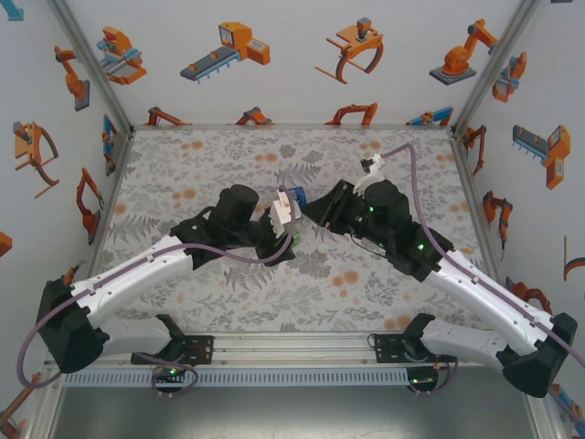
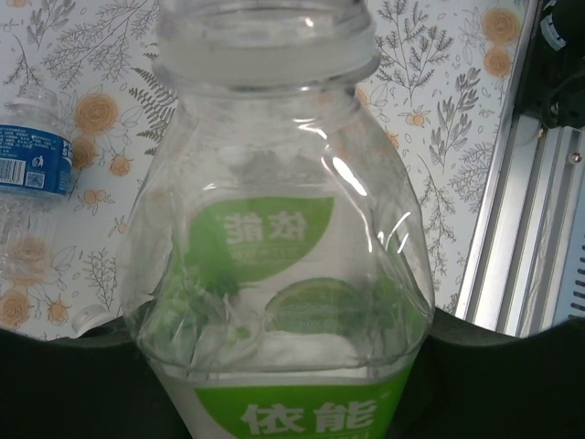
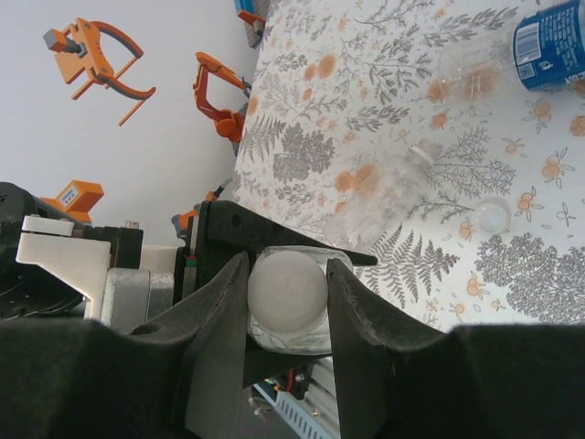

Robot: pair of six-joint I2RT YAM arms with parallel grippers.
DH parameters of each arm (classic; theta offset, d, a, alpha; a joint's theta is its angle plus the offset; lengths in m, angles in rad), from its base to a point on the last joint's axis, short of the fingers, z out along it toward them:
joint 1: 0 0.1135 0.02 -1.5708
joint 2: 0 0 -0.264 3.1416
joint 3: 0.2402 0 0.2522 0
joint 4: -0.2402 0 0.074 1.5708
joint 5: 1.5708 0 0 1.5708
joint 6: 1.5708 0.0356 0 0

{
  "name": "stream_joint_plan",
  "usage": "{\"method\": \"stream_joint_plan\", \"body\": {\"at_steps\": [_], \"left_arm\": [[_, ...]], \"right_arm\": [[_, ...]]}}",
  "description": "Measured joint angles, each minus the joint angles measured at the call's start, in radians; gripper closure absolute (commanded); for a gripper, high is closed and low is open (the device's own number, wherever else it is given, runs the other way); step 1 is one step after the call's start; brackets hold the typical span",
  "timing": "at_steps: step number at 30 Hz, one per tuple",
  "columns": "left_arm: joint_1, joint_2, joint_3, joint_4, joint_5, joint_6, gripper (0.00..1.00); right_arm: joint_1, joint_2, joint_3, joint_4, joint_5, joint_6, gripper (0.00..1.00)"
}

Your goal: Screw on the bottle caps

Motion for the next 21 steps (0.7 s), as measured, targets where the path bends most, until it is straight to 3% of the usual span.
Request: {"method": "stream_joint_plan", "body": {"at_steps": [21], "left_arm": [[0.002, 0.034, -0.002, 0.039, -0.017, -0.073, 1.0]], "right_arm": [[0.005, 0.055, 0.029, -0.016, 0.048, -0.024, 1.0]]}}
